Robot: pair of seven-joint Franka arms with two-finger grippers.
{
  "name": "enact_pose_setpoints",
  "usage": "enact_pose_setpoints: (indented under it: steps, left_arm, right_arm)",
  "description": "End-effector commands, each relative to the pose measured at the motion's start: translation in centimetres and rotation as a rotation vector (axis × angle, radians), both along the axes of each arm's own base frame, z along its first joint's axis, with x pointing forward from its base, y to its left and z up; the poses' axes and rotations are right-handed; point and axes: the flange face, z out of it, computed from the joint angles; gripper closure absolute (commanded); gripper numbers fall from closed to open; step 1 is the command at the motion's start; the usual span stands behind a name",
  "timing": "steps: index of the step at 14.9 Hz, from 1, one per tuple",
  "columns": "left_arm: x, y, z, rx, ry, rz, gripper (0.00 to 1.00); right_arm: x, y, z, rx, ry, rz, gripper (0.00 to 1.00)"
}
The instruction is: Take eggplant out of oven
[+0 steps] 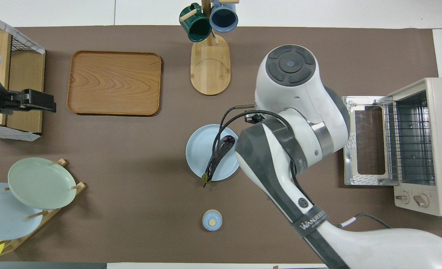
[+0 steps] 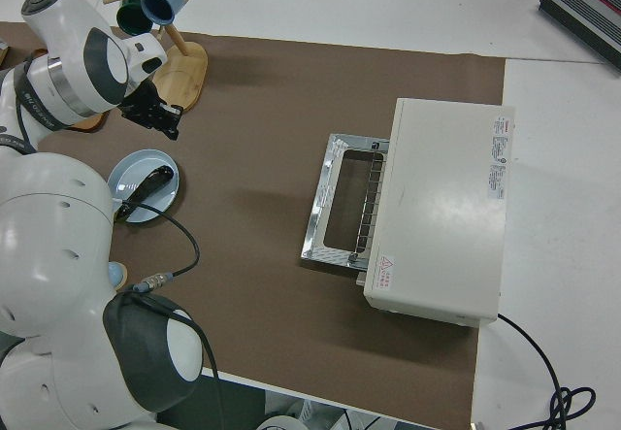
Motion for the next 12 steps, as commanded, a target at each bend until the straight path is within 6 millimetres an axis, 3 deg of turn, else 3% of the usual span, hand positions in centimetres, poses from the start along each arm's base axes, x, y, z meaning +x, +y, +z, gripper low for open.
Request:
enact_pose_setpoints:
  steps: [1, 3, 4, 8, 10, 12]
  left_arm:
    - [-0.7, -2.6, -0.1, -0.023, -0.039, -0.05, 0.0]
    - [-1.0, -6.1, -0.8, -0.029, -0.04, -0.112, 0.0]
    - [-1.5, -8.4, -1.4, -0.029, -0.03, -0.154, 0.0]
    - [-2.6, -14.5, -4.6, -0.116, -0.007, -0.229, 0.0]
    - [-3.3, -19.6, -7.9, -0.127, 0.045, -0.251, 0.0]
    - [-3.7, -23.3, -11.6, -0.129, 0.065, -0.261, 0.0]
  right_arm:
    - [-2.7, -3.9, -3.8, -0.049, 0.061, -0.017, 1.0]
    - [-2.3, -8.6, -5.3, -0.114, 0.057, -0.044, 1.0]
    - [-2.3, -10.3, -6.0, -0.127, 0.049, -0.051, 1.0]
    - [-4.0, -16.7, -10.8, -0.143, -0.017, -0.005, 1.0]
    - [-4.3, -17.8, -11.8, -0.134, -0.019, 0.01, 1.0]
    - [-3.8, -19.7, -12.3, -0.139, -0.028, 0.011, 1.0]
